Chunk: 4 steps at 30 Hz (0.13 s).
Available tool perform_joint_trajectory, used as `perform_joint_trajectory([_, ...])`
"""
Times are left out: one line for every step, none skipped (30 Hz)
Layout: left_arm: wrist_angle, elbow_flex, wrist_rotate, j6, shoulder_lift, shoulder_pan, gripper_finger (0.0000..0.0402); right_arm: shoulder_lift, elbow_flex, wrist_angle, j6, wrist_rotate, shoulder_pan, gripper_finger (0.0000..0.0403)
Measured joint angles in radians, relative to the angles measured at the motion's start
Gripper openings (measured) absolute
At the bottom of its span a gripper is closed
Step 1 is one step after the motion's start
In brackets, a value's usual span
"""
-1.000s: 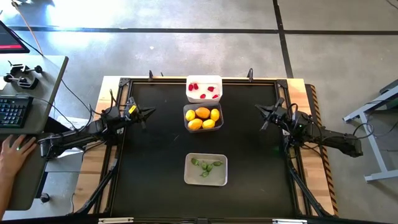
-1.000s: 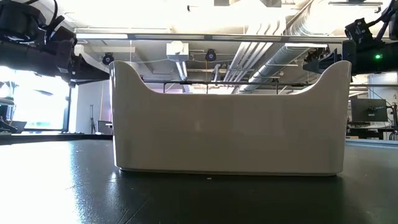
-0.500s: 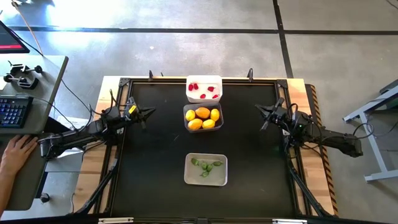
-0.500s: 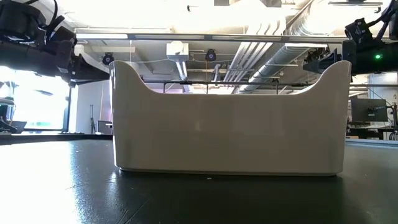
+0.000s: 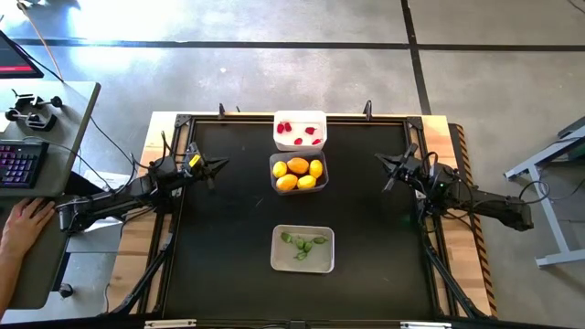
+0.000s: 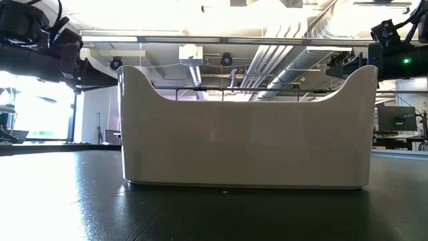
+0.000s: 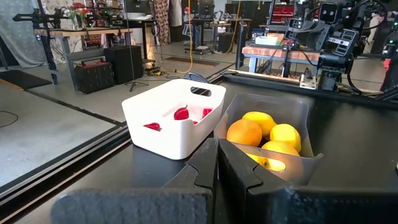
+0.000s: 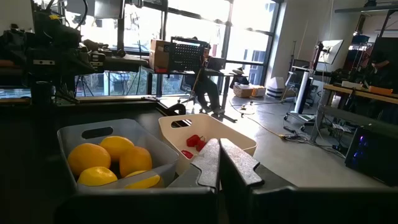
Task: Sort produce into baskets
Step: Return to Home Position
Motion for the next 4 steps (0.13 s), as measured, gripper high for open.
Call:
perform_joint_trajectory([0.0,0.0,0.0,0.0,0.0,0.0,0.0,0.0,0.0,0.0,0.0,0.0,0.0,0.0])
perform_joint_trajectory([0.0,0.0,0.0,0.0,0.0,0.0,0.0,0.0,0.0,0.0,0.0,0.0,0.0,0.0])
perform_joint_trajectory([0.0,0.0,0.0,0.0,0.0,0.0,0.0,0.0,0.0,0.0,0.0,0.0,0.0,0.0])
perform_joint_trajectory([0.0,0.0,0.0,0.0,0.0,0.0,0.0,0.0,0.0,0.0,0.0,0.0,0.0,0.0])
